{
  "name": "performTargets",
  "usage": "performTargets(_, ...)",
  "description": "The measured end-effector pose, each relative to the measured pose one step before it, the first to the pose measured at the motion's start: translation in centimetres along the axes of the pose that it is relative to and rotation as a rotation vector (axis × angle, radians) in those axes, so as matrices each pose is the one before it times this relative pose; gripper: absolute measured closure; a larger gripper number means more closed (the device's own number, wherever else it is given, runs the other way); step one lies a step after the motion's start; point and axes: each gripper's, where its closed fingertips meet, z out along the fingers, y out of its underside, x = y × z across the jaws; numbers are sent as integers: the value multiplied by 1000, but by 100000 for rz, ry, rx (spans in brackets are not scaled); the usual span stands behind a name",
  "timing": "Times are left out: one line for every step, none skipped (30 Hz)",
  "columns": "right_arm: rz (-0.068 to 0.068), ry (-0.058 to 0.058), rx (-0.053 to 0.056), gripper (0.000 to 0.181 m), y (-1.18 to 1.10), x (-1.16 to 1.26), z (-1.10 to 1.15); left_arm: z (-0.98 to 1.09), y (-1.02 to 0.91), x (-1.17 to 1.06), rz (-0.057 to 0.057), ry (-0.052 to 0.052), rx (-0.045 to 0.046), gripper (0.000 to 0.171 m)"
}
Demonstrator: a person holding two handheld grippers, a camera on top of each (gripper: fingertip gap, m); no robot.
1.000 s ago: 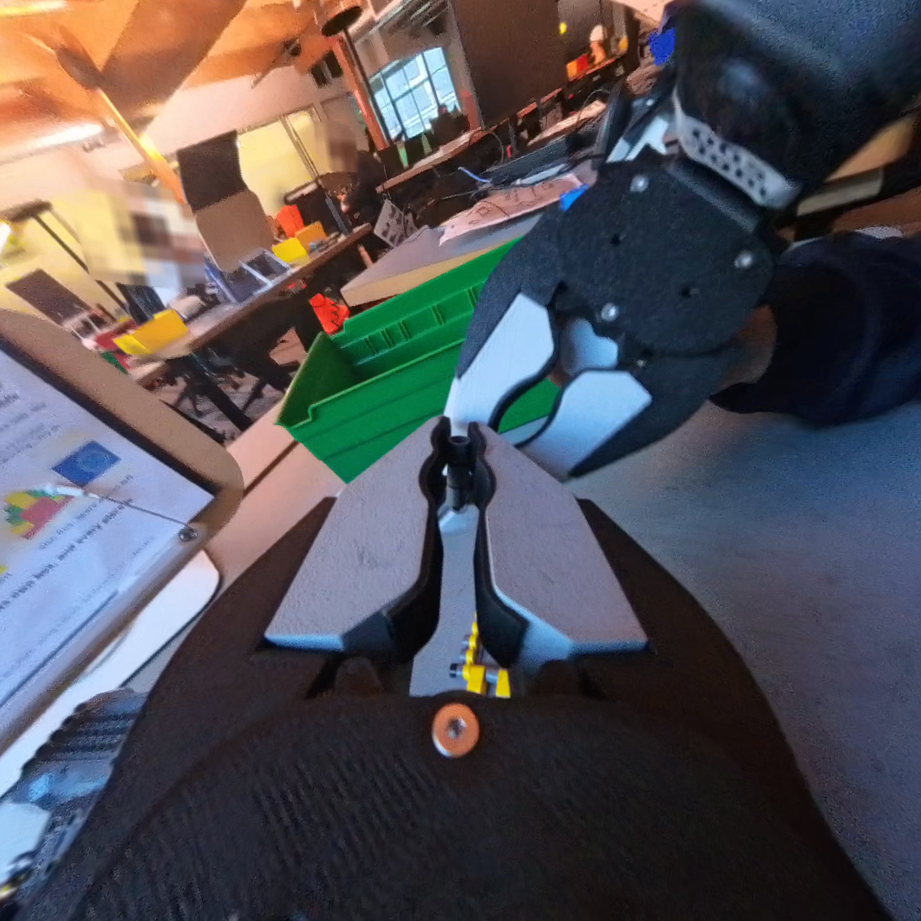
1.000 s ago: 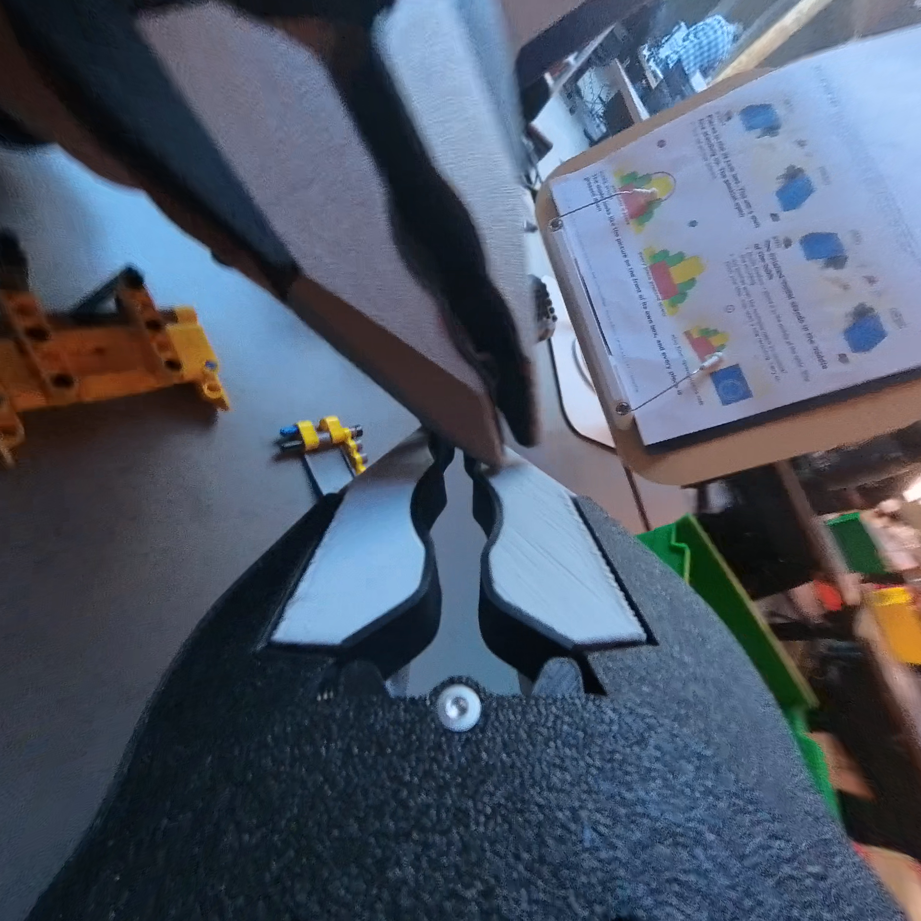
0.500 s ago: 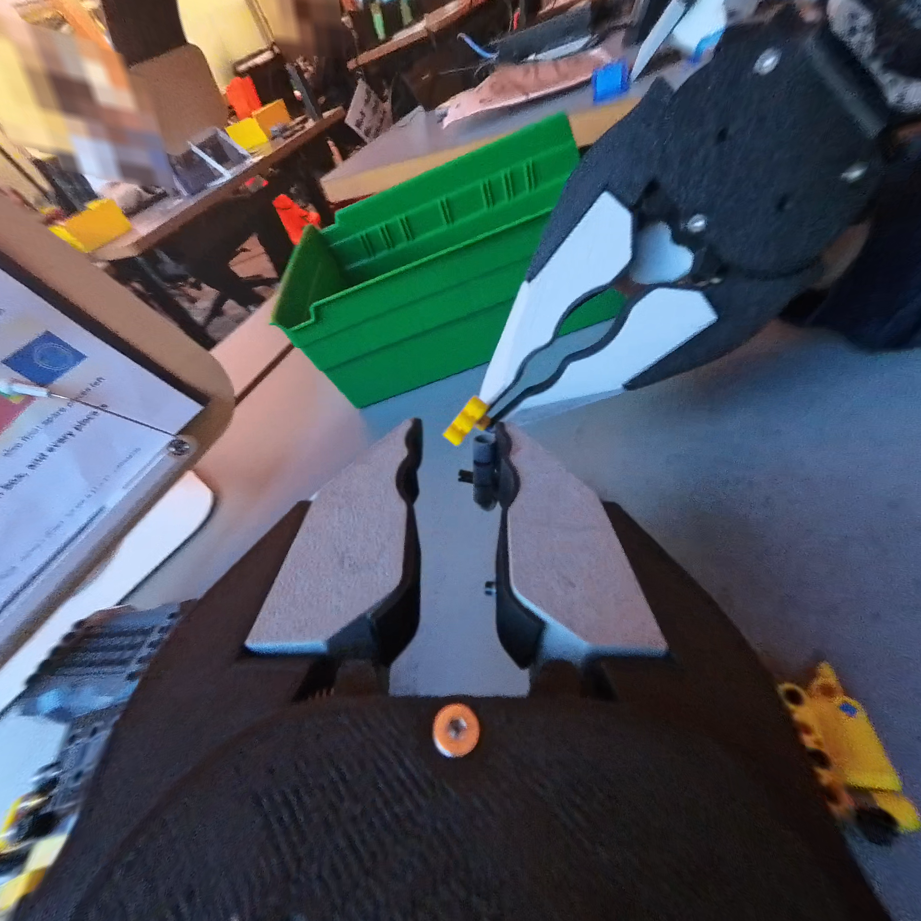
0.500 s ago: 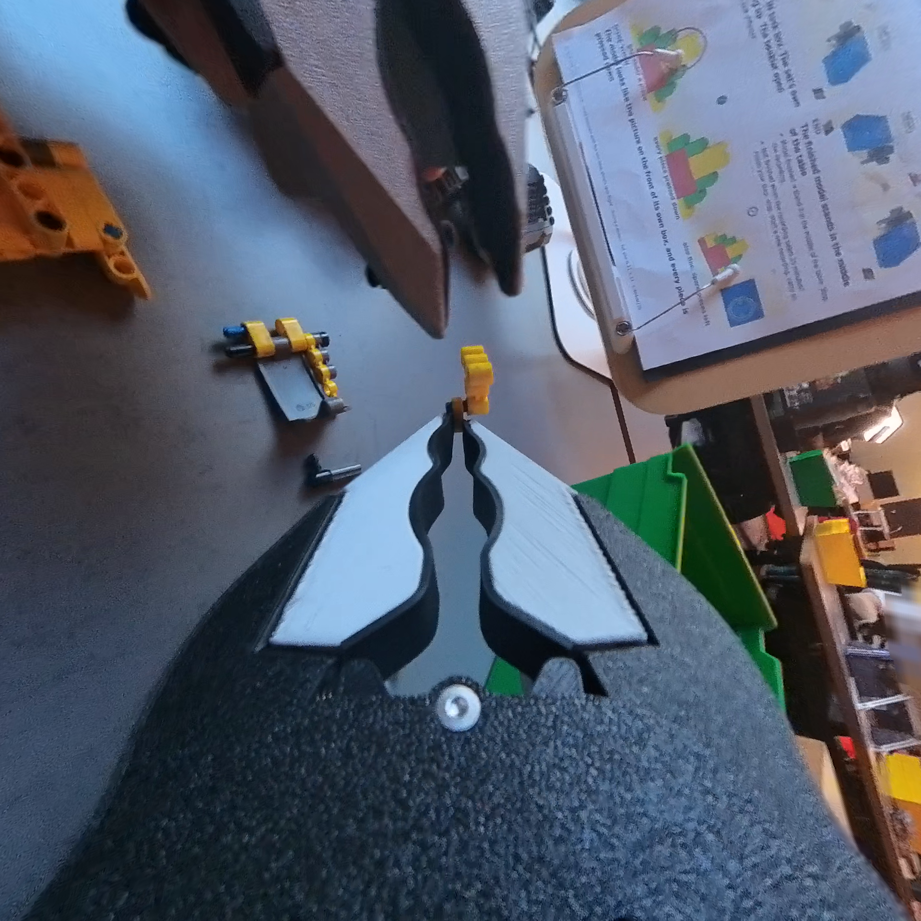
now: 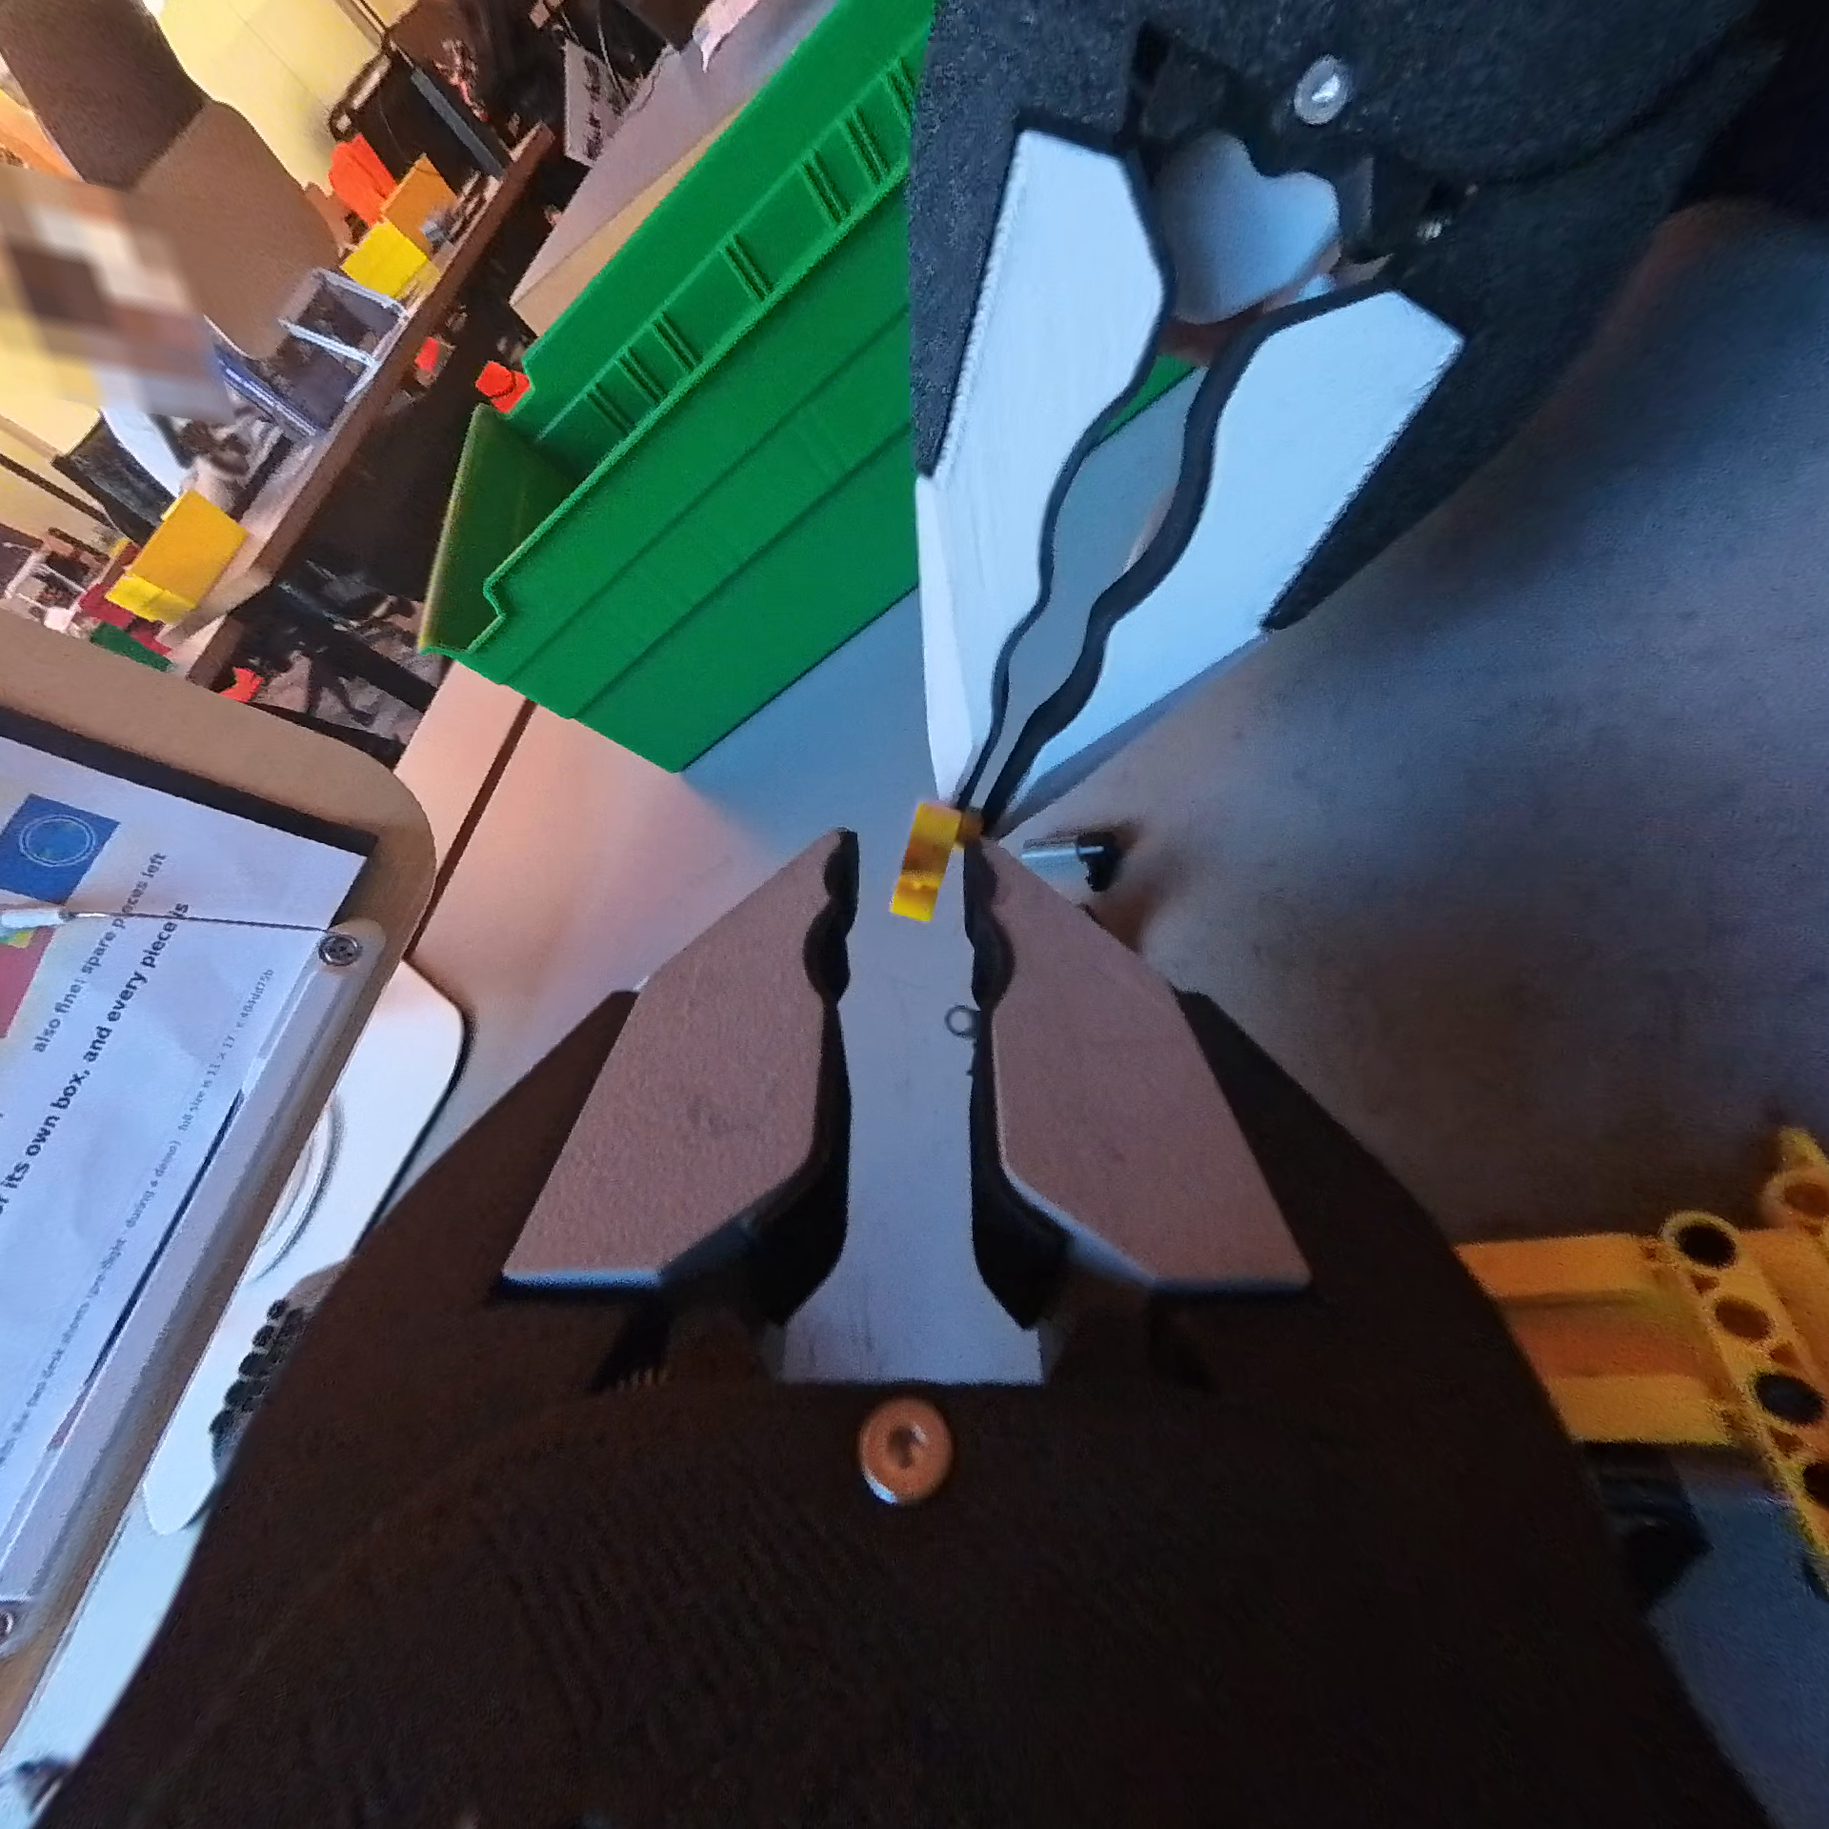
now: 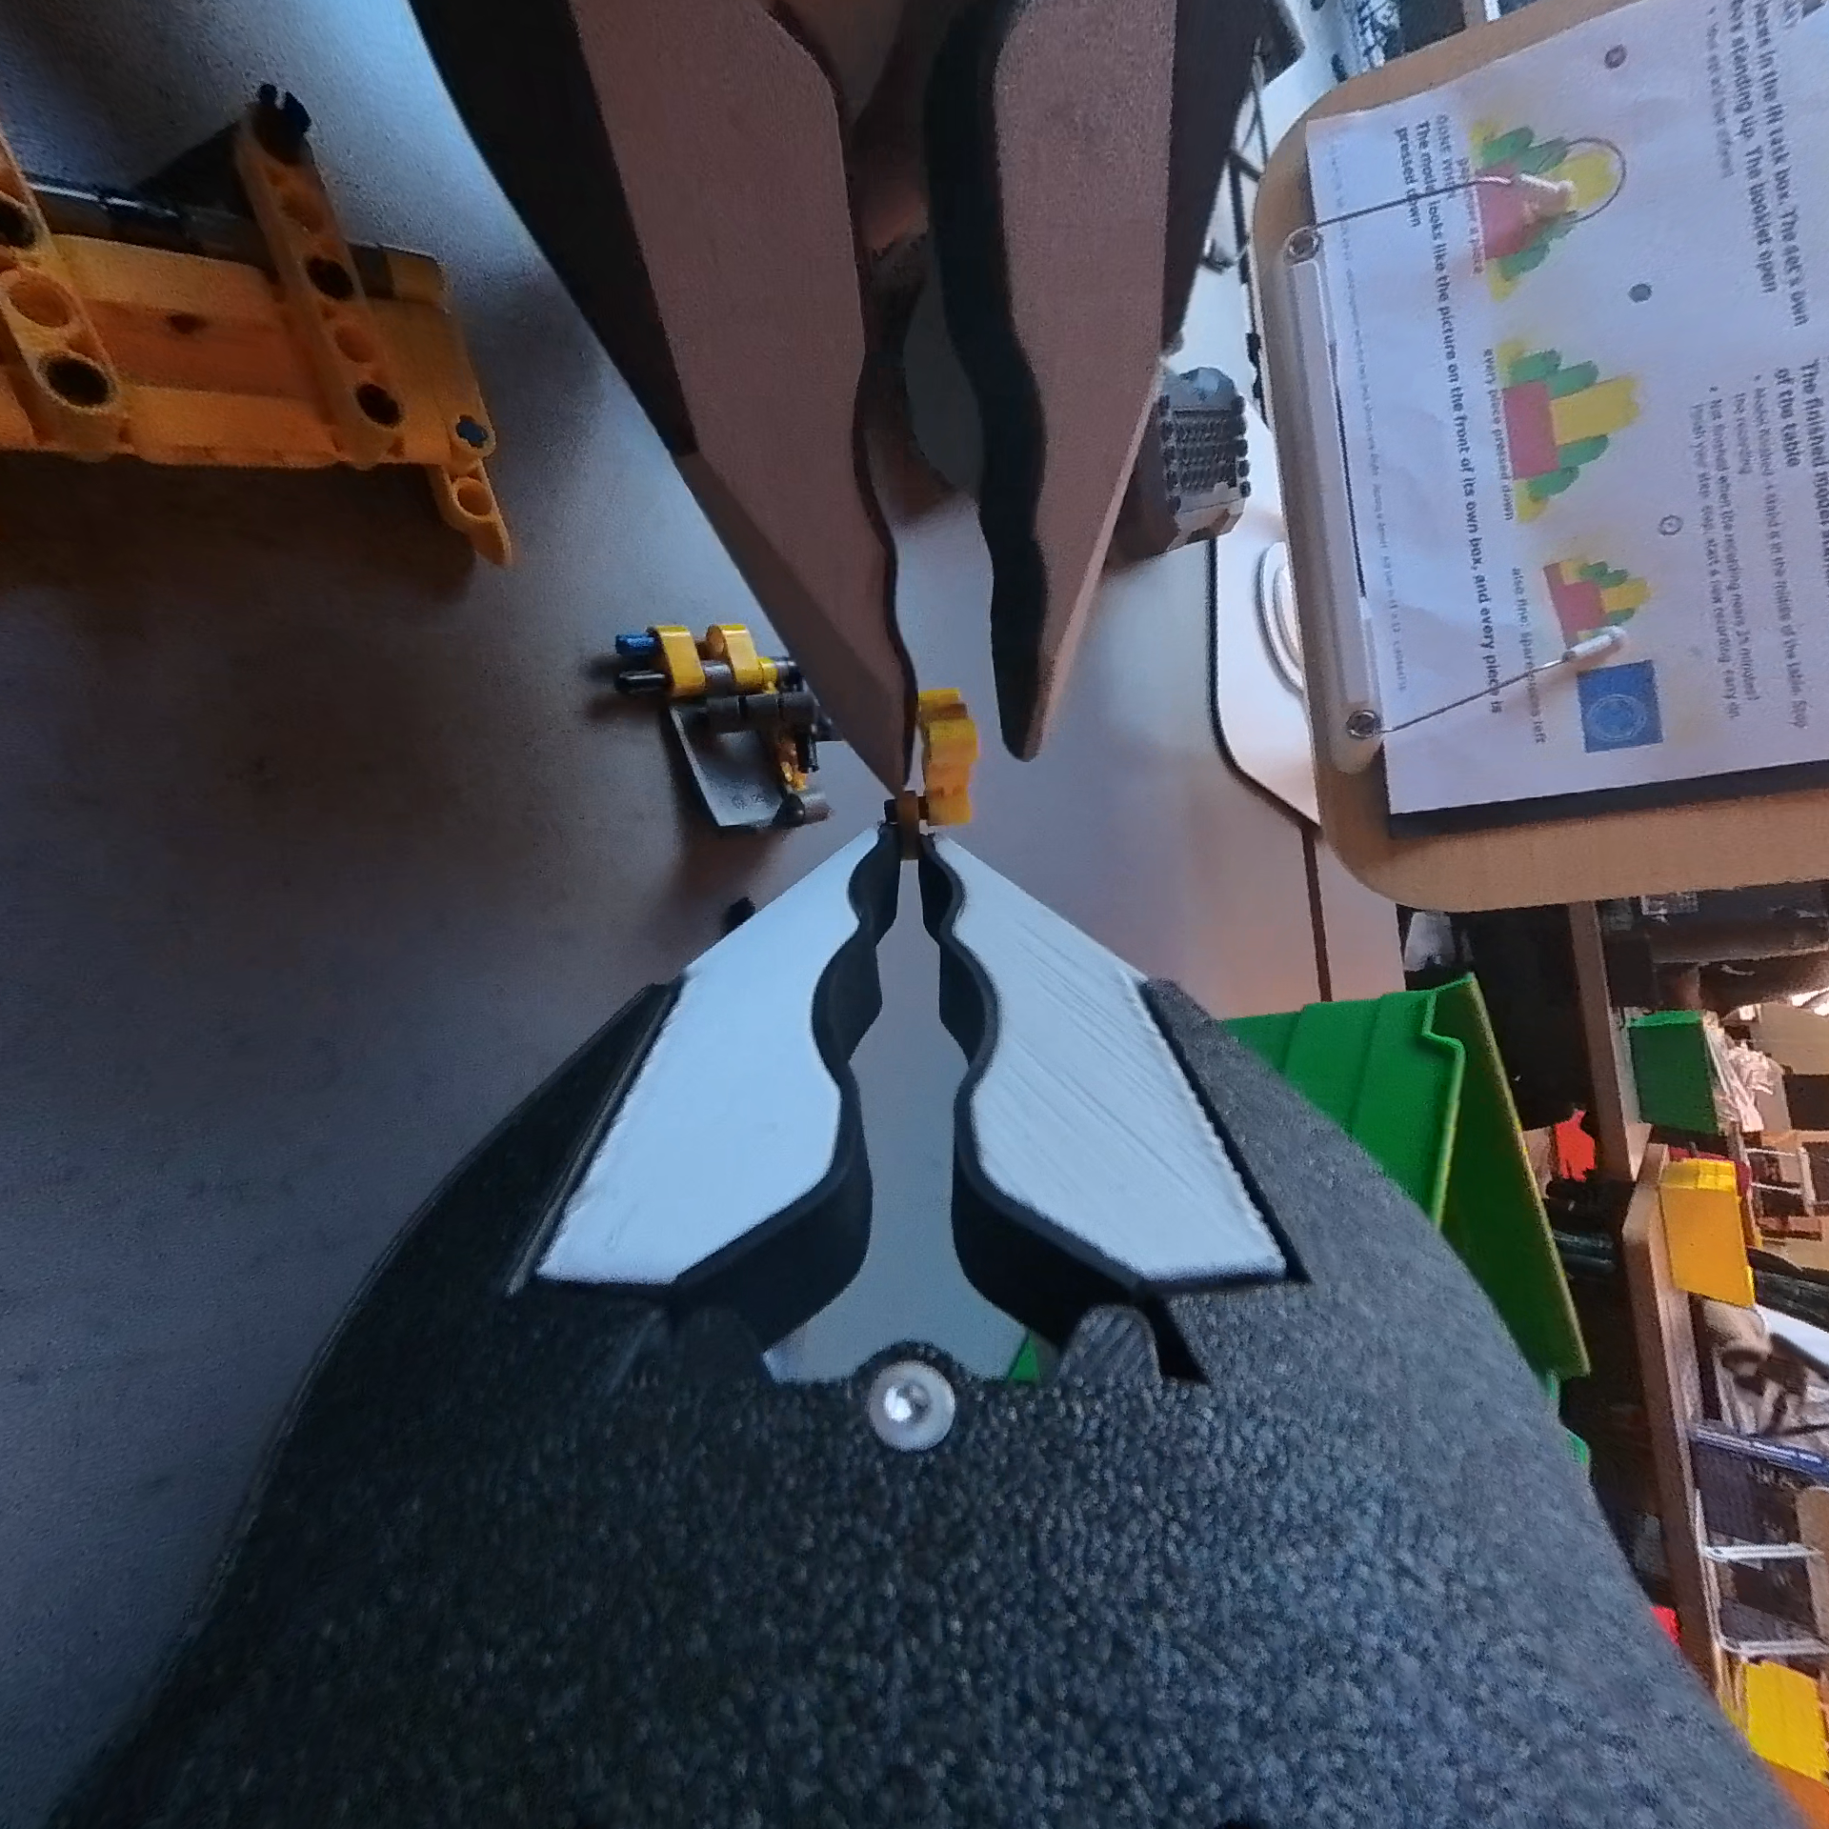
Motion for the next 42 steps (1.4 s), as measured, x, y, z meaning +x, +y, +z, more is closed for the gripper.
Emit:
performTargets(-108, -542, -94, 180, 30, -122, 58, 19, -10, 100, 464, 281, -143, 154)
performTargets(46, -609, 424, 180, -56, -135, 22, -40, -60, 312, 514, 1977, 156, 163)
performTargets(255, -785, 244, 180, -34, -119, -10, -37, -110, 239, 431, 1400, 503, 165)
performTargets(496, -576, 397, 180, -20, -65, -16, -42, 69, 55, 895, 597, -437, 165)
performTargets(814, -387, 968, 180, -60, -14, -29, -62, 26, 15, -119, 818, -212, 165)
performTargets(1583, -1123, 1937, 180, -131, -61, -82, -109, -150, 52, -2234, 1501, 971, 166)
performTargets(2185, -1939, 3021, 180, -193, -92, -169, -133, -237, 102, -3543, 2208, 1677, 166)
performTargets(2933, -2459, 4167, 180, -242, -84, -246, -156, -253, 100, -3242, 2364, 2141, 166)
performTargets(4157, -3258, 4989, 179, -285, -91, -311, -190, -313, 134, -3179, 2622, 2641, 166)
performTargets(5059, -3408, 4937, 179, -332, -17, -373, -179, -410, 84, -3850, 2390, 3164, 166)
performTargets(4909, -2733, 4648, 179, -399, 85, -357, -214, -471, -31, -3784, 1631, 3387, 166)
performTargets(3927, -2160, 4370, 179, -451, 58, -310, -224, -454, -20, -3576, 1688, 3015, 166)
performTargets(2390, -1055, 4002, 178, -448, 77, -267, -209, -448, -57, -3496, 1142, 3122, 166)
performTargets(1231, -270, 3273, 179, -408, 88, -227, -160, -393, -32, -2742, 850, 2941, 166)
performTargets(812, -327, 2243, 179, -332, 30, -186, -120, -304, 24, -1843, 943, 2364, 166)
performTargets(764, -437, 1683, 179, -277, 5, -148, -91, -255, 47, -1404, 874, 2042, 166)
performTargets(902, -828, 1669, 177, -239, -43, -121, -89, -289, 103, -1258, 1184, 2213, 166)
performTargets(1664, -2327, 1762, 172, -261, -246, -55, -127, -404, 172, -1212, 1573, 2626, 166)
performTargets(2151, -2542, 1721, 169, -258, -293, 29, -90, -394, 178, -1168, 1368, 2194, 166)
performTargets(1338, -430, 710, 174, -130, -17, 42, -26, -147, 191, -183, 1100, 613, 166)
performTargets(-456, 1007, 420, 179, -55, 121, -27, -13, -12, 99, 1192, 7, -171, 166)
performTargets(-368, -390, 362, 179, -16, -59, -65, 27, -17, 118, 1611, -69, -203, 166)
performTargets(1334, -1261, 223, 179, 1, -94, -70, 35, 0, 81, 1177, -249, -253, 166)
performTargets(2375, -1472, 366, 179, -11, -59, -39, 13, -21, 26, 865, -343, -139, 166)
performTargets(2462, -1690, 719, 178, -44, -83, -19, -10, -11, -21, 870, -419, -47, 166)
performTargets(2710, -2401, 843, 172, -63, -172, 5, -28, 22, -111, 889, -947, -272, 166)
performTargets(3268, -1894, 792, 170, -32, -72, 28, -25, 52, -56, 1040, -580, -465, 166)
performTargets(2998, -1641, 702, 169, -14, -30, 49, -14, 43, -15, 1006, -320, -337, 166)
performTargets(1806, -875, 503, 171, -14, 22, 1, -13, 15, 42, 461, 44, -228, 166)
performTargets(1023, 46, 728, 174, -45, 97, -34, 15, -35, 24, 700, -237, -33, 166)
performTargets(1345, 51, 548, 176, -27, 110, -20, 16, 4, 3, 1650, -752, -441, 166)
performTargets(2125, -392, -65, 176, 40, 70, 34, 11, 96, -78, 2327, -1325, -999, 166)
performTargets(2112, -855, -225, 176, 63, 13, 66, -17, 87, -4, 2352, -897, -965, 166)
performTargets(1471, -598, 4, 176, 27, 21, 35, -5, 53, -29, 1586, -819, -615, 166)
performTargets(1298, 42, 135, 176, -13, 79, 36, -16, 45, -107, 758, -876, -449, 166)
performTargets(1339, 299, 420, 175, -63, 100, 48, -43, 9, -122, 218, -733, -148, 166)
performTargets(1219, 92, 347, 175, -52, 52, 34, -37, 0, -62, 118, -402, 67, 166)
performTargets(-46, 7, -390, 175, 13, -21, 5, 1, 15, 32, 332, 83, 13, 166)
performTargets(-1852, 854, -736, 175, 71, 6, -19, 53, 19, 56, 903, -361, -63, 166)
performTargets(-1743, 1143, -743, 175, 91, 31, -33, 87, 44, 58, 1361, -544, -458, 166)
performTargets(-468, 314, -597, 175, 75, 9, -25, 55, 41, 46, 738, -117, -473, 166)
performTargets(304, 48, 312, 175, -71, 29, -18, -23, -51, -67, 265, -450, 237, 166)
